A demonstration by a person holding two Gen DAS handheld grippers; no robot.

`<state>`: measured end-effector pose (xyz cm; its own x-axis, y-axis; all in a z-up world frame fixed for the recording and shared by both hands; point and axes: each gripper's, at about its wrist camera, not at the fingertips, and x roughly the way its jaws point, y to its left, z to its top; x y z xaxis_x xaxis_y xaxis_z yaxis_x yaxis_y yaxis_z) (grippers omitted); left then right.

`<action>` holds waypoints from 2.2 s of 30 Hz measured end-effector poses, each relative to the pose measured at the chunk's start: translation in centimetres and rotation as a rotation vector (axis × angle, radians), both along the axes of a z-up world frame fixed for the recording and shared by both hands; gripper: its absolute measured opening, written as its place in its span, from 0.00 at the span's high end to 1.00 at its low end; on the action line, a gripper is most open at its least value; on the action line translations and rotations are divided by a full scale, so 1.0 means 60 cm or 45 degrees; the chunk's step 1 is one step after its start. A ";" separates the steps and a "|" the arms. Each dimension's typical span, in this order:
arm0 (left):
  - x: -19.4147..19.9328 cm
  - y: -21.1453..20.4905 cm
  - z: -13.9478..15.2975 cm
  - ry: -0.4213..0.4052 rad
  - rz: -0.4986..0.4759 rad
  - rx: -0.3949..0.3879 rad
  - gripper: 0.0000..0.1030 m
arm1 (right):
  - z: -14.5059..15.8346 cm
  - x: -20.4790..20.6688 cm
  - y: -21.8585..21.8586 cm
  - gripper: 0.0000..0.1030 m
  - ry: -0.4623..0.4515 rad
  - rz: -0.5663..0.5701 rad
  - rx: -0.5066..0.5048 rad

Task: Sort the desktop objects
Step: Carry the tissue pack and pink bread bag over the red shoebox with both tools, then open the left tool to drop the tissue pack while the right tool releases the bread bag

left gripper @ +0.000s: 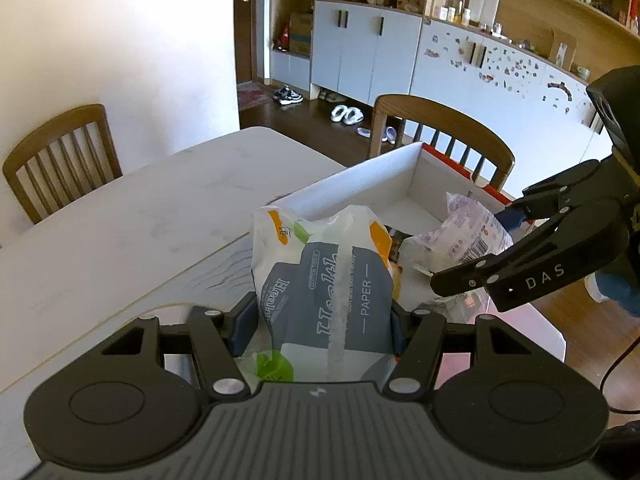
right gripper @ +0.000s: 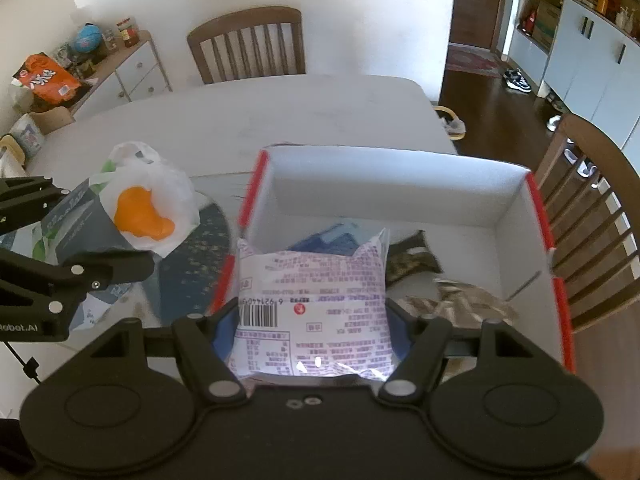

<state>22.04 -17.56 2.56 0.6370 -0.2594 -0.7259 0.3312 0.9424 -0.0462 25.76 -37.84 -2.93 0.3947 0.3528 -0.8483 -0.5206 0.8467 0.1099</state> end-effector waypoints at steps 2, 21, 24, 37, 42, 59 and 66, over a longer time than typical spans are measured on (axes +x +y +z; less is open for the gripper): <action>0.008 -0.017 -0.003 0.005 -0.011 0.006 0.41 | -0.003 0.007 -0.016 0.30 0.002 -0.006 -0.008; 0.098 -0.136 -0.062 0.090 -0.080 0.136 0.41 | -0.043 0.096 -0.107 0.30 0.014 -0.041 -0.072; 0.123 -0.148 -0.072 0.105 -0.084 0.153 0.41 | -0.054 0.107 -0.108 0.30 0.021 -0.026 -0.081; 0.185 -0.164 -0.115 0.194 -0.095 0.233 0.41 | -0.110 0.155 -0.098 0.30 0.074 0.040 -0.139; 0.207 -0.166 -0.125 0.242 -0.106 0.232 0.41 | -0.131 0.163 -0.082 0.30 0.090 0.089 -0.171; 0.258 -0.177 -0.160 0.353 -0.136 0.285 0.36 | -0.154 0.185 -0.069 0.25 0.087 0.158 -0.205; 0.257 -0.172 -0.157 0.337 -0.141 0.298 0.24 | -0.149 0.186 -0.072 0.18 0.083 0.167 -0.198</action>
<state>37.47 -27.87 -6.85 0.3968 -0.1235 -0.9096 0.4370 0.8968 0.0689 36.95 -42.18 -11.85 0.2968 0.2608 -0.9186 -0.6236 0.7815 0.0203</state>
